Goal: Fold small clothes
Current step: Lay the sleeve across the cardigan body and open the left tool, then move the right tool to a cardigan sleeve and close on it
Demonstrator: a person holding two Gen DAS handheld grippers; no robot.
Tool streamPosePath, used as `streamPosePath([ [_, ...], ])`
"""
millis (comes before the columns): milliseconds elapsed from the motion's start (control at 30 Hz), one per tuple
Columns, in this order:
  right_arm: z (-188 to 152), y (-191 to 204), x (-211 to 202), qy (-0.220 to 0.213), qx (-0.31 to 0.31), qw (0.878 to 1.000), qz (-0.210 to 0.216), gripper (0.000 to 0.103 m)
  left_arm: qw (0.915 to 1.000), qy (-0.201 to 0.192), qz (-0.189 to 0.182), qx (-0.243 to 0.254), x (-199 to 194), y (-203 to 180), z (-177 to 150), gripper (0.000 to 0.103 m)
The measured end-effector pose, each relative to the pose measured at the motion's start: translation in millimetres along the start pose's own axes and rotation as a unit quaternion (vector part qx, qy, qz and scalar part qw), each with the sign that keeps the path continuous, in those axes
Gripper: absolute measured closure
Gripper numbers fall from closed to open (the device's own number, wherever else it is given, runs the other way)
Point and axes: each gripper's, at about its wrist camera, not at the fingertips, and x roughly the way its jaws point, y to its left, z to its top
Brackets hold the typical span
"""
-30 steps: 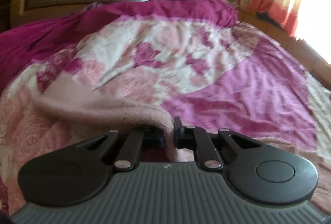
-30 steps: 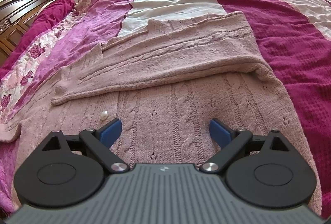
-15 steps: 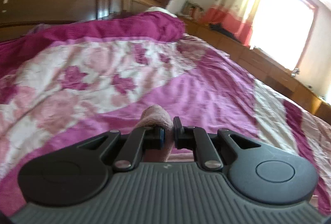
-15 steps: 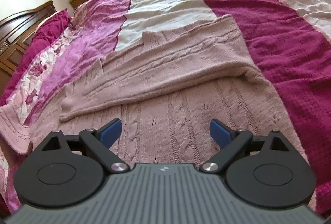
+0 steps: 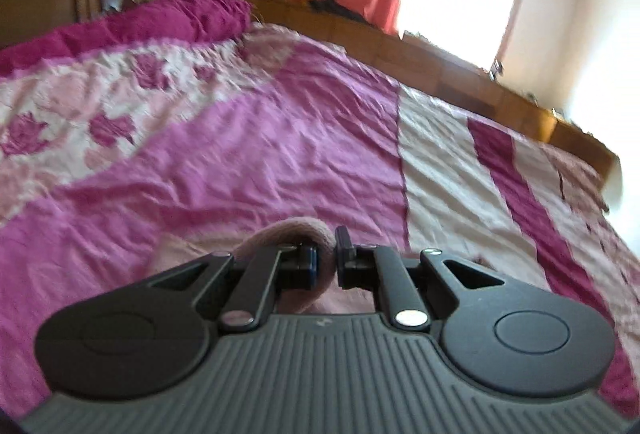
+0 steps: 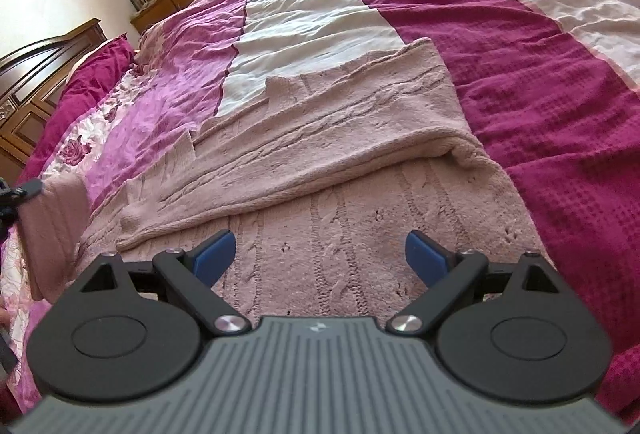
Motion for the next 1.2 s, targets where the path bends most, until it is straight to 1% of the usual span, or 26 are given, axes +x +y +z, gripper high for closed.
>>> streamPosePath([
  [167,-2,-4,0,0.001,0.006,1.000,-0.003,0.007,0.9989,0.038,-0.009,0.025,12,-12,-25,0.093],
  [300,-3,-6,0,0.002,0.008,1.000,-0.003,0.007,0.9970,0.062,-0.007,0.045,20,-18,-39,0.092],
  [533,-4,-8,1,0.004,0.011,1.000,0.000,0.007,0.9918,0.108,-0.004,0.068,29,-24,-55,0.091],
  [600,-4,-8,2,0.005,0.013,1.000,0.000,0.007,0.9898,0.123,-0.005,0.071,31,-25,-57,0.086],
  [667,-5,-8,3,0.007,0.014,1.000,0.000,0.007,0.9877,0.139,-0.011,0.071,33,-25,-59,0.070],
  [700,-5,-8,3,0.007,0.015,1.000,0.000,0.007,0.9868,0.144,-0.015,0.072,33,-26,-60,0.065],
  [767,-5,-8,3,0.008,0.015,1.000,0.000,0.007,0.9848,0.154,-0.018,0.079,32,-29,-62,0.046],
  [833,-5,-7,3,0.008,0.015,1.000,0.000,0.007,0.9825,0.161,-0.023,0.090,30,-32,-65,0.038],
  [933,-4,-7,5,0.009,0.014,1.000,0.000,0.007,0.9796,0.170,-0.028,0.103,27,-36,-67,0.038],
  [1100,-5,-6,5,0.010,0.014,1.000,0.002,0.007,0.9757,0.187,-0.028,0.110,21,-38,-66,0.038],
  [1200,-5,-7,5,0.010,0.014,1.000,0.004,0.007,0.9711,0.200,-0.036,0.125,15,-37,-65,0.038],
])
